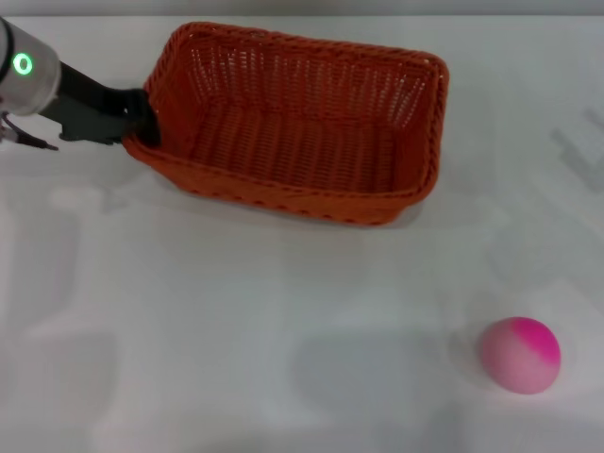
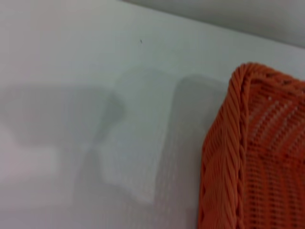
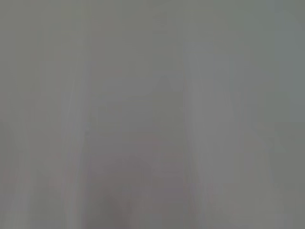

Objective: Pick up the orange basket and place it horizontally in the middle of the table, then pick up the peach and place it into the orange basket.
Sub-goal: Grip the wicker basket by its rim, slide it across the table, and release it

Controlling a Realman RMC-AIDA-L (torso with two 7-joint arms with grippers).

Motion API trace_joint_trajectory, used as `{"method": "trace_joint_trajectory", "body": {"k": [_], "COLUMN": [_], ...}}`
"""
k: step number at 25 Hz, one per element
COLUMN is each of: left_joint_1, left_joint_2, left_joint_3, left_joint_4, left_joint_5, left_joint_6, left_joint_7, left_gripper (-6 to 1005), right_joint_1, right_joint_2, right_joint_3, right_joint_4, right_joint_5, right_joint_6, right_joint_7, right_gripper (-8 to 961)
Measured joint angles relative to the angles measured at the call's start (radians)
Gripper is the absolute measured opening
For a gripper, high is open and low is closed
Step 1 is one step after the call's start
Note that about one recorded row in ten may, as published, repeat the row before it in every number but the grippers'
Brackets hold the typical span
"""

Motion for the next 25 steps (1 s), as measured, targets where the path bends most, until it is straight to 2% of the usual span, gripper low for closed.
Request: {"method": "trace_joint_trajectory", "body": {"k": [6,19,25], "left_joint_1": [0.007,0.005,0.007], "left_joint_2": [-0.001,-0.009,-0.005], "left_joint_3": [0.100,0.104,0.104], "left_joint_4": [-0.006,-0.004,0.003], "left_joint_5": [-0.034,-0.070,-0.101], "left_joint_6": [0.001,0.020,0.037], "left_joint_7": [-0.047,-0.094,-0.093], "left_gripper": [181,180,179], "right_joint_1": [-0.005,-0.013,-0.015], "right_joint_2": [-0.005,-0.011,-0.014], "right_joint_3": [-0.010,-0.026,-0.026], "right_joint_4": [-0.001,-0.003,-0.003], "right_joint_5": [0.000,0.000,0.000], "right_joint_6": [0.000,0.002,0.002], "right_joint_7": [0.000,0.000,0.000], "right_gripper": [646,645,644]}}
